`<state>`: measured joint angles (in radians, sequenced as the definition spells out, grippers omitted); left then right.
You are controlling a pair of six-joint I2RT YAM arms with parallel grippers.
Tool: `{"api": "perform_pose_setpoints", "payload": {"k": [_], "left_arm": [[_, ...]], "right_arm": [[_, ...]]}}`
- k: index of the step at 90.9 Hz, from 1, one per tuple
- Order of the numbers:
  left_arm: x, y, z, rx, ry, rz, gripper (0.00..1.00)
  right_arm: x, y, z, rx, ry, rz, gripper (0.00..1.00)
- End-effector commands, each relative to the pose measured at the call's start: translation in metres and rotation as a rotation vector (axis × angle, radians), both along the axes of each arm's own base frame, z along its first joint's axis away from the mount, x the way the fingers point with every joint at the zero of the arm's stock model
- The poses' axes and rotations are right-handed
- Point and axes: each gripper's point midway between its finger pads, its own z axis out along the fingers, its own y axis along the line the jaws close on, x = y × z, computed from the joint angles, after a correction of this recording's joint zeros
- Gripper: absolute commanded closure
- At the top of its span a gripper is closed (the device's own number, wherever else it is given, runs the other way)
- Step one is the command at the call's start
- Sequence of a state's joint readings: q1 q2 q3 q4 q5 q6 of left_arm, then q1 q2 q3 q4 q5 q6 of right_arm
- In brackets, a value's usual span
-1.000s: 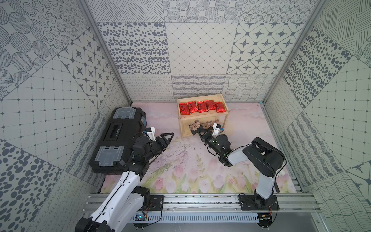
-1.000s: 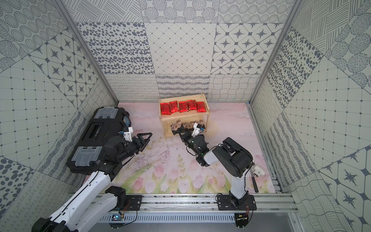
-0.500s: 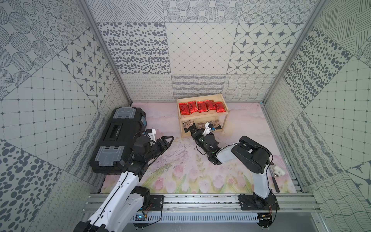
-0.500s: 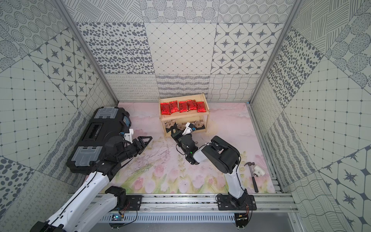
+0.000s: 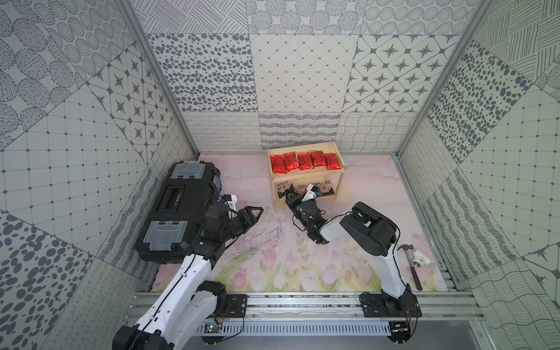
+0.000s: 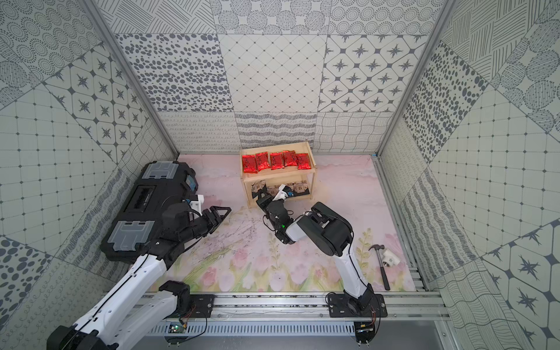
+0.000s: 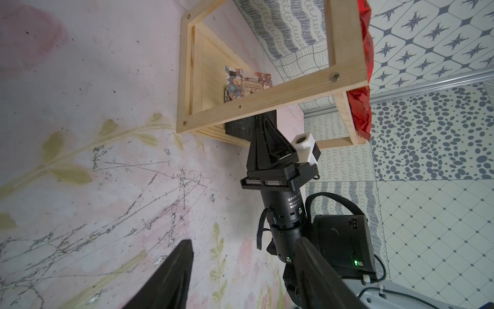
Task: Place the tea bags on the shelf by color
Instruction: Place the tea bag on the shelf.
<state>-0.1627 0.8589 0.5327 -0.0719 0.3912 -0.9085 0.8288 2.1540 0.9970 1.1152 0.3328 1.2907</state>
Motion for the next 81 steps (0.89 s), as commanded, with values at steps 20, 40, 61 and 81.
{"api": "perform_pose_setpoints", "payload": {"k": [20,40,61,81], "left_arm": [[0.000,-0.004,0.001,0.018,-0.011,-0.042,0.35],[-0.001,-0.004,0.001,0.017,-0.010,-0.045,0.35],[-0.002,-0.005,0.002,0.016,-0.015,-0.049,0.35],[-0.002,-0.006,0.002,0.015,-0.011,-0.055,0.35]], "right_arm": [[0.011,0.009,-0.018,-0.029,0.016,-0.008,1.00],[0.012,0.014,-0.027,-0.037,0.035,0.000,1.00],[0.014,0.016,-0.034,-0.049,0.050,-0.003,0.99],[0.015,0.019,-0.039,-0.047,0.075,-0.005,0.98]]}}
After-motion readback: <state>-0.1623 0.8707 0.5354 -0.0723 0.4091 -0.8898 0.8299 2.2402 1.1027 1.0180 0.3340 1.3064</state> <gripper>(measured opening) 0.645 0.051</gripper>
